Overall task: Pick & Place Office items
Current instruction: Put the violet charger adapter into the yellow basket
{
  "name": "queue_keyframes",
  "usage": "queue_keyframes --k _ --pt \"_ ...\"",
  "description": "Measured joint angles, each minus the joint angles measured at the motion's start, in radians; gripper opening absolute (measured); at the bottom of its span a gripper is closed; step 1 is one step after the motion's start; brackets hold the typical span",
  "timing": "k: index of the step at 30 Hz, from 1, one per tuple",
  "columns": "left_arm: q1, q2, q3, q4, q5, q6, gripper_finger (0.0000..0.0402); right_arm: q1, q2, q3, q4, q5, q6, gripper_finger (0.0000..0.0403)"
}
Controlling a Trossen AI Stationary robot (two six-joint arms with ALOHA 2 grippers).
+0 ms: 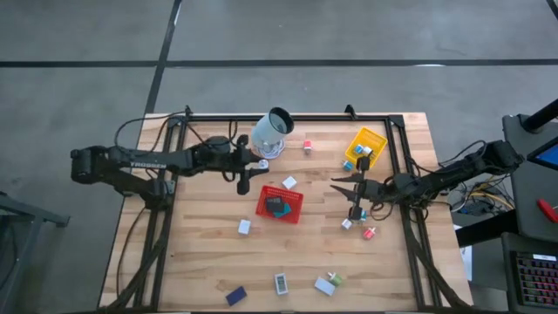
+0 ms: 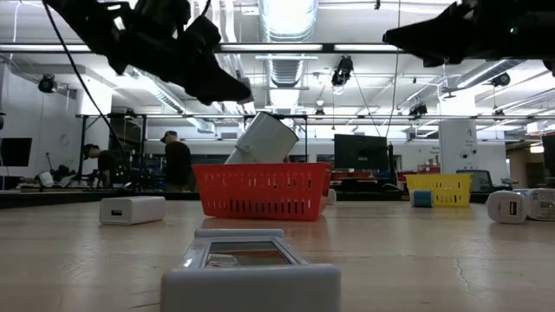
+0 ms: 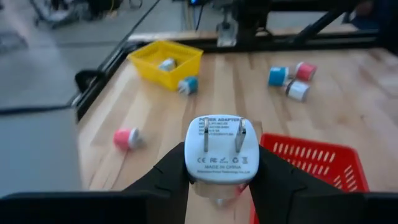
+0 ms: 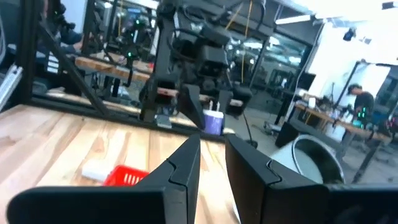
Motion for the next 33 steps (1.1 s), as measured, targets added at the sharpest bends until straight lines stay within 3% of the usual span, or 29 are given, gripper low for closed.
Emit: queue_keyframes --k 6,13,20,33 --pt "-0.002 0.105 -0.034 0.208 0.056 0.006 0.0128 -0.082 0.011 0.000 -0.024 -0.075 0.044 0.0069" --pt "-0.002 0.244 0.017 0.279 0.090 0.022 0.0128 -0.206 0.064 0.000 -0.021 -0.147 0.157 0.0071" --pt "-0.006 0.348 0.124 0.290 0.148 0.052 0.0128 -0.271 0.177 0.045 -0.023 -0.177 0.158 0.0121" --pt "-0.021 0.498 0.275 0.289 0.202 0.097 0.0128 -0.279 0.384 0.215 -0.090 -0.177 0.172 0.0234"
